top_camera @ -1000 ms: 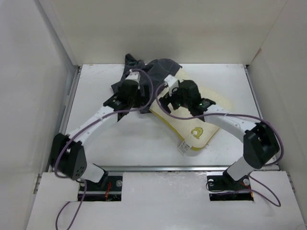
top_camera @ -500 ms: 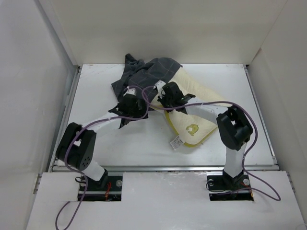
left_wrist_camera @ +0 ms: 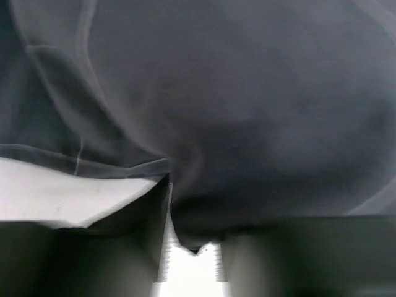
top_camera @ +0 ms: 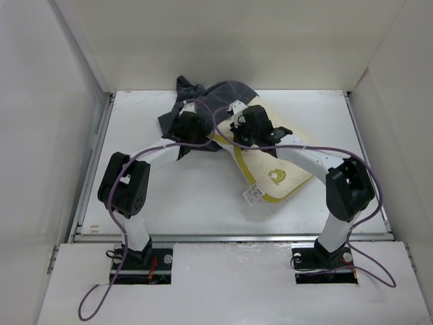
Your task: Put the pillow into the pillowcase
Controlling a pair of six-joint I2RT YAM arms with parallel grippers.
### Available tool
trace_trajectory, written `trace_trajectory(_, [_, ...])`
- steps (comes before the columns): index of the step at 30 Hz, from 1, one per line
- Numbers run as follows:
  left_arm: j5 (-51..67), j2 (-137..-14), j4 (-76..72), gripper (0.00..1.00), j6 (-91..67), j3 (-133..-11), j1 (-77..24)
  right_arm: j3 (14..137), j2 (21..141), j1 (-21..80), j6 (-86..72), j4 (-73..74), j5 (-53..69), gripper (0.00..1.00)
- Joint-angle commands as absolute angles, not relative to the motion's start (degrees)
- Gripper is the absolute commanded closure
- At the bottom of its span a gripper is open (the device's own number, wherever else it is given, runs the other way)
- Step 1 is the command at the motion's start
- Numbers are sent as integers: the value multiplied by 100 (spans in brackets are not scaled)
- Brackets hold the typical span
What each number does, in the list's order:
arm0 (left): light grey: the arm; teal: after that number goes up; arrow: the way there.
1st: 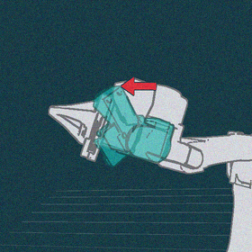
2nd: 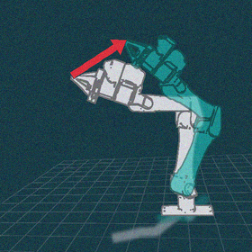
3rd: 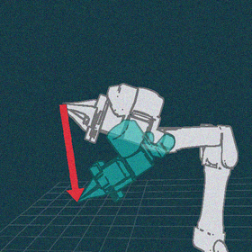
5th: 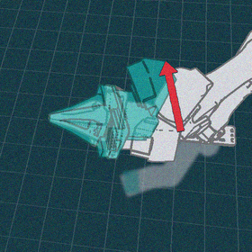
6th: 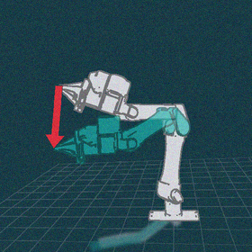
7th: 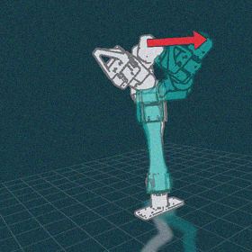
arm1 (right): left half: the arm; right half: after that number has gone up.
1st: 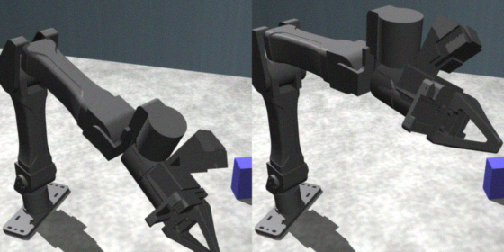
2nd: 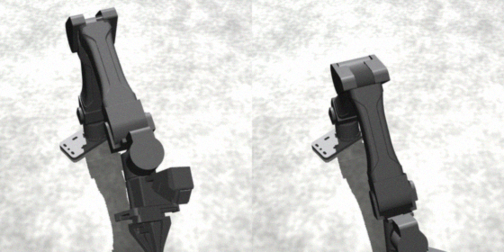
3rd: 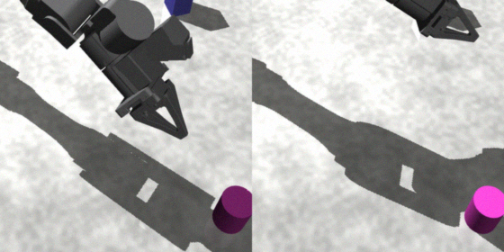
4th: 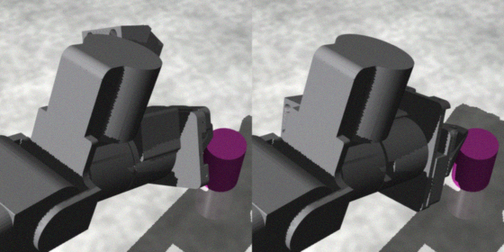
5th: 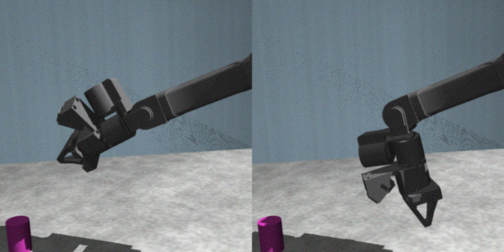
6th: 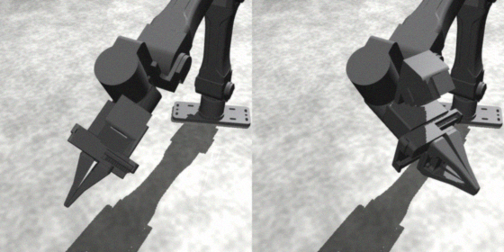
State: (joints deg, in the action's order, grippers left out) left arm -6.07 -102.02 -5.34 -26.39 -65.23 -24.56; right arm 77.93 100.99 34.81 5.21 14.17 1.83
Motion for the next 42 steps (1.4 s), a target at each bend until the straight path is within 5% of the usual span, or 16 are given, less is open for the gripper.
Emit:
trace_trajectory(1, [-519, -10222, -677, 80, -2462, -6925, -2399, 8007, 9809, 3419, 98, 836, 623, 100])
trace_trajectory(3, [-500, -10222, -476, 100, -2461, -7039, -2574, 8121, 9940, 3419, -322, 397, 624, 100])
trace_trajectory(13, [-308, -8615, 649, 100, -1679, -6741, -4341, 8456, 10178, 3577, -1687, -1352, -1238, 100])
trace_trajectory(21, [517, -8016, 1116, 100, -1792, -6716, -4913, 8517, 10933, 3779, -2153, -1046, -2171, 100])
trace_trajectory(25, [546, -8252, 1115, 75, -2135, -6478, -4913, 7964, 10925, 3779, -2329, -1370, -1426, 96])
trace_trajectory(26, [475, -8349, 1238, 69, -2214, -6530, -4861, 7719, 10873, 3779, -2259, -1589, -850, 75])
trace_trajectory(27, [292, -8411, 1370, 62, -2267, -6582, -4860, 7612, 10733, 3701, -2146, -1643, -513, 65])
trace_trajectory(28, [160, -8463, 1623, 40, -2268, -6687, -4808, 7516, 10627, 3639, -2145, -1644, -205, 58])
trace_trajectory(29, [-16, -8464, 1748, 34, -2346, -6749, -4808, 7245, 10513, 3439, -2145, -1765, 494, 44])
trace_trajectory(31, [-456, -8325, 1933, 20, -2399, -6925, -4747, 6980, 10119, 3192, -2145, -2038, 1078, 36])
trace_trajectory(32, [-570, -8262, 2064, 0, -2399, -6978, -4694, 6874, 9994, 3051, -2145, -2152, 1368, 36])
trace_trajectory(33, [-658, -8201, 2065, 0, -2399, -7031, -4693, 6786, 9880, 2771, -2145, -2232, 1632, 24])
trace_trajectory(36, [-1088, -8077, 2065, 0, -2338, -7259, -4526, 6925, 9686, 2226, -1864, -1988, 2142, 12])
trace_trajectory(42, [-1740, -9136, 2284, 0, -2067, -8713, -3746, 7996, 10247, 1284, -682, -407, 2654, 0])
